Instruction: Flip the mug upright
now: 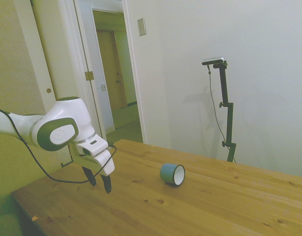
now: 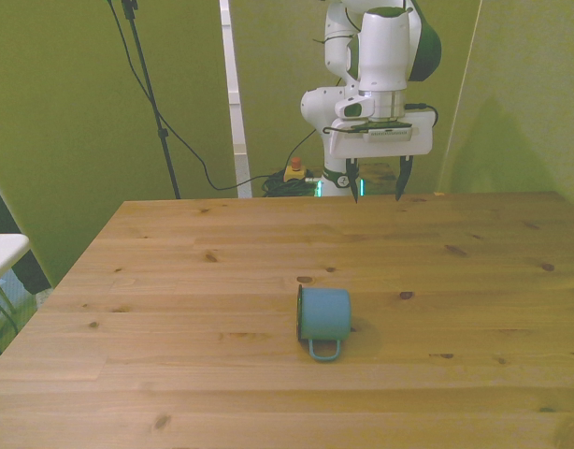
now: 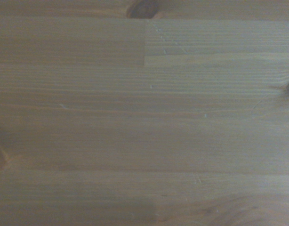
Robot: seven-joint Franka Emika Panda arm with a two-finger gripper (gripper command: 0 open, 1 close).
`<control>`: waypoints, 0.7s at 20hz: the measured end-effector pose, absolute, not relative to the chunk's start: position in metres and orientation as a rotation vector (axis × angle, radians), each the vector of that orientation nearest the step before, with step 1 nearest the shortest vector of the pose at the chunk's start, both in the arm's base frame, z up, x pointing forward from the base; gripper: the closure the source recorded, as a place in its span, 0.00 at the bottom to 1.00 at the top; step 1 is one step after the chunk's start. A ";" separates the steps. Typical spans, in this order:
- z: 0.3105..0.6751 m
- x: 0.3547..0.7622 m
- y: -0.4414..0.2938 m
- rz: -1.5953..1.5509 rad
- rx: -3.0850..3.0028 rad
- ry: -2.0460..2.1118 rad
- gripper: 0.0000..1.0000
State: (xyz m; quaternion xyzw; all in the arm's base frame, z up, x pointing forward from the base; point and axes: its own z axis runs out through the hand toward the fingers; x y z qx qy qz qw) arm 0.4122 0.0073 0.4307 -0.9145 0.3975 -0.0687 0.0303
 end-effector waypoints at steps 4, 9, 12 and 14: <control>0.438 0.413 -0.003 -0.188 -2.825 1.179 0.00; 0.486 0.435 -0.058 -0.249 -2.760 1.165 0.00; 0.500 0.462 -0.089 -0.262 -2.715 1.165 0.00; 0.504 0.488 -0.107 -0.260 -2.690 1.170 0.00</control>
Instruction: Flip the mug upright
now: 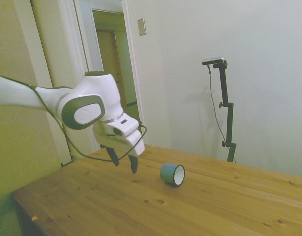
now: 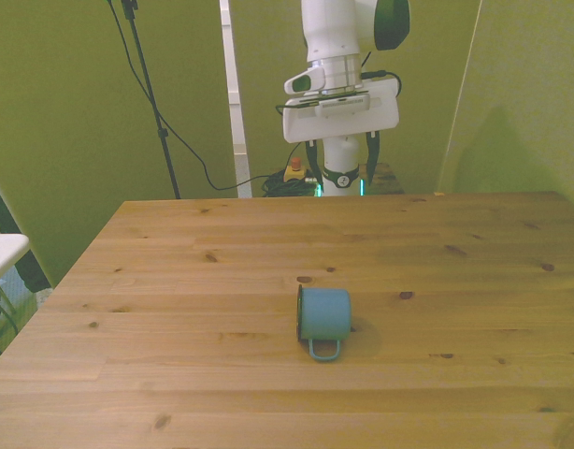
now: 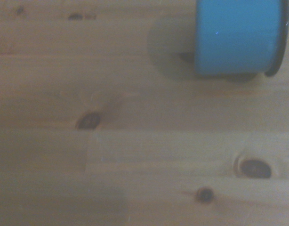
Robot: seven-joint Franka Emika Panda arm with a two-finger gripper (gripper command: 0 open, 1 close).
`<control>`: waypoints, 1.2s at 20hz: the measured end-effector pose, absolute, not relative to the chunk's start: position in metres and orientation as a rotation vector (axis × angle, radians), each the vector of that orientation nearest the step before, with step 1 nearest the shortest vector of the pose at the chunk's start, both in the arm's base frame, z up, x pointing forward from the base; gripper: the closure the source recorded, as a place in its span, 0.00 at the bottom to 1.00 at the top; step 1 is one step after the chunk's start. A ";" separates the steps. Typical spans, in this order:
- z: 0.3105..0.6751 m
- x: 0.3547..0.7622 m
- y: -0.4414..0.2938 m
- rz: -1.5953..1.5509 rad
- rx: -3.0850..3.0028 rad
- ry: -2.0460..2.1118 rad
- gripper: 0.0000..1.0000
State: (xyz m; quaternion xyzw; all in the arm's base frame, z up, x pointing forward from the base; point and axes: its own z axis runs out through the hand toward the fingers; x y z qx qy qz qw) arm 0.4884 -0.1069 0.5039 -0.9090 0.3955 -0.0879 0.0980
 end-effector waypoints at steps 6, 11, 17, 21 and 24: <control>0.509 0.548 -0.146 -0.212 -2.655 1.214 0.00; 0.500 0.557 -0.161 -0.188 -2.637 1.159 0.00; 0.479 0.578 -0.231 -0.178 -2.563 1.185 0.00; 0.471 0.603 -0.251 -0.144 -2.522 1.185 0.00; 0.457 0.623 -0.252 -0.100 -2.494 1.159 0.00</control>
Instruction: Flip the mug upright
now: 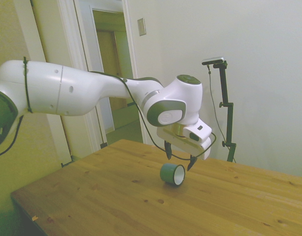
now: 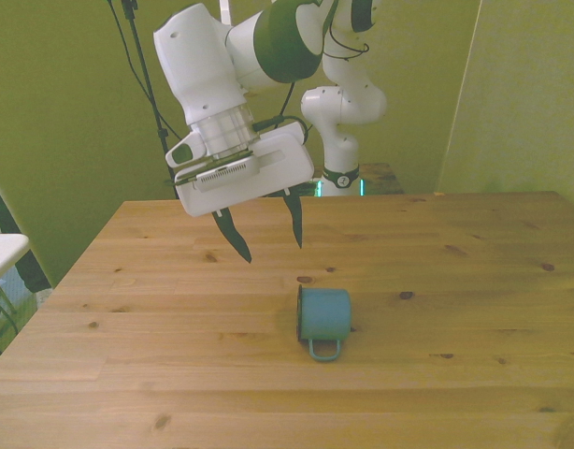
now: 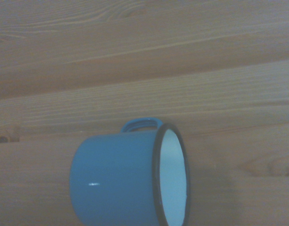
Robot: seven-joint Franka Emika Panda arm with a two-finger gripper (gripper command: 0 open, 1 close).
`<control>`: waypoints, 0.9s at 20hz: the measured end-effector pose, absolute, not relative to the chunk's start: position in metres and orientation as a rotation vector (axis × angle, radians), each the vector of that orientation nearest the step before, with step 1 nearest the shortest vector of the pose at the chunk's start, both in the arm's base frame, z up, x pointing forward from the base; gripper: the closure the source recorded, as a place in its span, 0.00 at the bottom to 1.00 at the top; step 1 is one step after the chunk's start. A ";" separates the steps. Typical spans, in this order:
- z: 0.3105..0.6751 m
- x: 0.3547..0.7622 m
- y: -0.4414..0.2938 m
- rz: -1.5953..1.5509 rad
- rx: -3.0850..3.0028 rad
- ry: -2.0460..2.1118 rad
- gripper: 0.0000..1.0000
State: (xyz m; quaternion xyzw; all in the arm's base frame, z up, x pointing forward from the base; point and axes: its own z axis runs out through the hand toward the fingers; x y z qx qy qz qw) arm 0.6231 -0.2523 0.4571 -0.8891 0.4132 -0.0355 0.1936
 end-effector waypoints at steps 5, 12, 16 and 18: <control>0.438 0.642 -0.249 -0.024 -2.452 1.086 0.00; 0.422 0.662 -0.228 0.060 -2.406 1.010 0.00; 0.414 0.669 -0.222 0.103 -2.375 0.985 0.00; 0.409 0.671 -0.222 0.126 -2.359 0.968 0.00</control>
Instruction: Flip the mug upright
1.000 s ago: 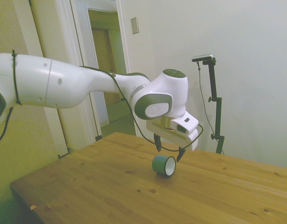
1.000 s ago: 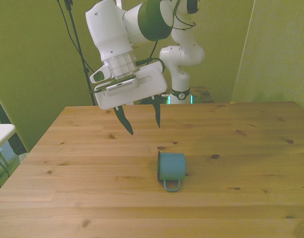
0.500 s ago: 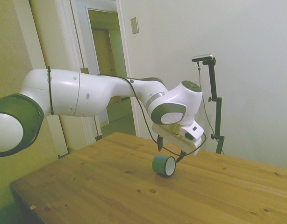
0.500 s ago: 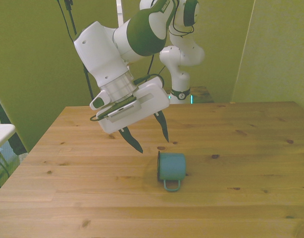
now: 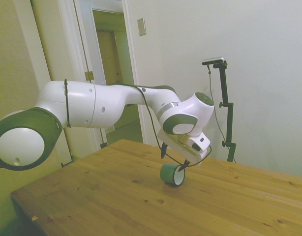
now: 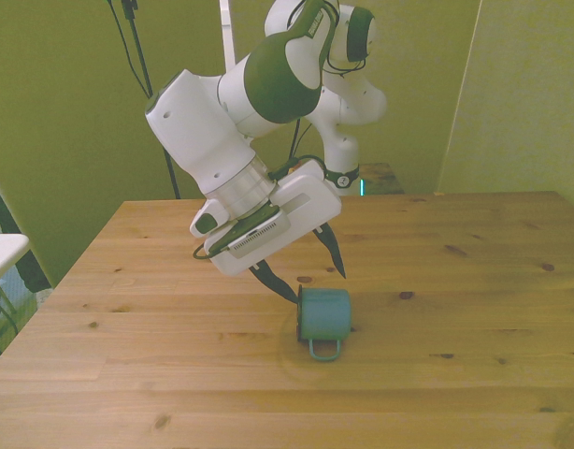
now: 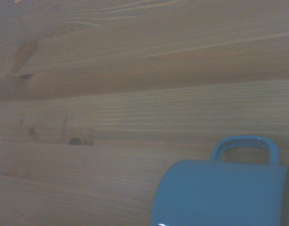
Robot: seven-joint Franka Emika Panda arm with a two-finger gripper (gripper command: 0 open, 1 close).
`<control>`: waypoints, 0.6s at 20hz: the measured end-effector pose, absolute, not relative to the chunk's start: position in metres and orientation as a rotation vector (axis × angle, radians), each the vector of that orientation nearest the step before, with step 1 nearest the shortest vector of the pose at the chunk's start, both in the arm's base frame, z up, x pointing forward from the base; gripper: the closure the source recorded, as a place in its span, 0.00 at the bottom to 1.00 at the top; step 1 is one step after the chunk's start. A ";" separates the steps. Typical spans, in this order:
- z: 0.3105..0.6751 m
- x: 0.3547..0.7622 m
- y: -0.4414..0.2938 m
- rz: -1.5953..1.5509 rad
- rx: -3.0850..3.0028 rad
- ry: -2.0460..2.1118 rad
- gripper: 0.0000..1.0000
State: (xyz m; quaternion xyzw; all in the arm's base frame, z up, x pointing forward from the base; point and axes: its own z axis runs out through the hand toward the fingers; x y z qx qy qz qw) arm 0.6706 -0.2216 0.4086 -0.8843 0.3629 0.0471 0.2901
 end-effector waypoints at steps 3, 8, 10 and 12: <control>0.398 0.672 -0.223 0.157 -2.333 0.951 0.00; 0.386 0.675 -0.228 0.208 -2.256 0.917 0.00; 0.379 0.678 -0.229 0.229 -2.225 0.906 0.00; 0.373 0.681 -0.230 0.245 -2.200 0.897 0.00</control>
